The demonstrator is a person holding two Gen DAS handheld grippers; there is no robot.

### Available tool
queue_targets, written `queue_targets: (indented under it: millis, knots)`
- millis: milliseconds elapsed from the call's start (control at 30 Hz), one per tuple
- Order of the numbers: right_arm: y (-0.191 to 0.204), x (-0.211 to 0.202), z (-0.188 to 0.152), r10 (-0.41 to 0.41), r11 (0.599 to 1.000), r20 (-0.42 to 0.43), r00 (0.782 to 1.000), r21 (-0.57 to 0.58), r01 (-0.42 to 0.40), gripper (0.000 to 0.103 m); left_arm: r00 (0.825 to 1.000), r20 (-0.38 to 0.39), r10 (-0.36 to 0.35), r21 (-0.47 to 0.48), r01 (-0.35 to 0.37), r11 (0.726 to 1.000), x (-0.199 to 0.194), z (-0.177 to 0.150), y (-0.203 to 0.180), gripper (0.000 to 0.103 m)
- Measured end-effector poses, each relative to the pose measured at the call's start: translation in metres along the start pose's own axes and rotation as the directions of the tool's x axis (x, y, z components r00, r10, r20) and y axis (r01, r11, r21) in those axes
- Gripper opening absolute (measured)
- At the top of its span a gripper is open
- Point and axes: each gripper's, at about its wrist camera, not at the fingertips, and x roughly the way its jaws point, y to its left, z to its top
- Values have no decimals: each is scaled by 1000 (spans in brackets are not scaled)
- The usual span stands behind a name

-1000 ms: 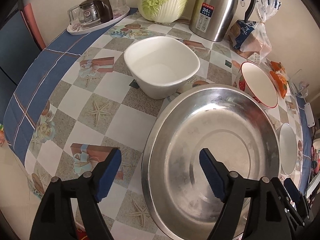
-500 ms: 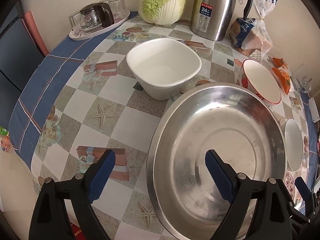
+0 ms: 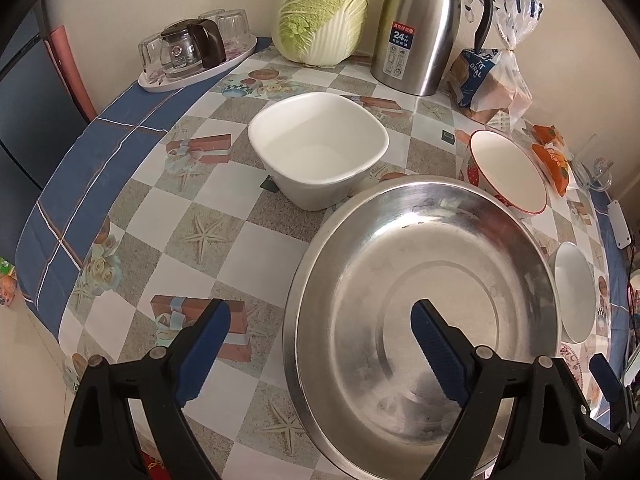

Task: Organize plates and bowls
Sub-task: 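Open both tools and release the basin rim, then move the right tool to the rim of the pink-floral plate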

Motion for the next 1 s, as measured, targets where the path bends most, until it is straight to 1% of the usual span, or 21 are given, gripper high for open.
queue_targets:
  millis: [333,400,533,633,767,833,933,1000]
  knots:
    - [-1,-20,-8,4,1000,81,997,4,-4,103,993,115,-13,47,8,999,-23,-14,-11,92]
    - [-4,-24,-10,12,1000,88,996,22,-14,103,989,147,-18,52,11,999,-30,-17,-14,92]
    - [-15,-36,-18,36,996,116,993,71,-45,103,976,212,-50,74,35,997,-44,-27,-20,92]
    - [-24,-43,-24,32,995,125,992,95,-44,103,970,230,-81,90,62,994,-50,-36,-24,92]
    - [-34,-50,-34,19,992,121,993,118,-33,103,961,237,-143,116,118,986,-57,-48,-31,92]
    - [-39,-52,-39,9,992,117,993,126,-24,103,953,244,-181,138,150,979,-61,-56,-36,92]
    - [-45,-56,-45,-5,991,114,993,135,-11,103,944,261,-201,163,162,973,-68,-65,-44,92]
    - [-50,-57,-49,-13,990,108,994,138,-2,103,945,249,-211,182,168,969,-69,-70,-49,92]
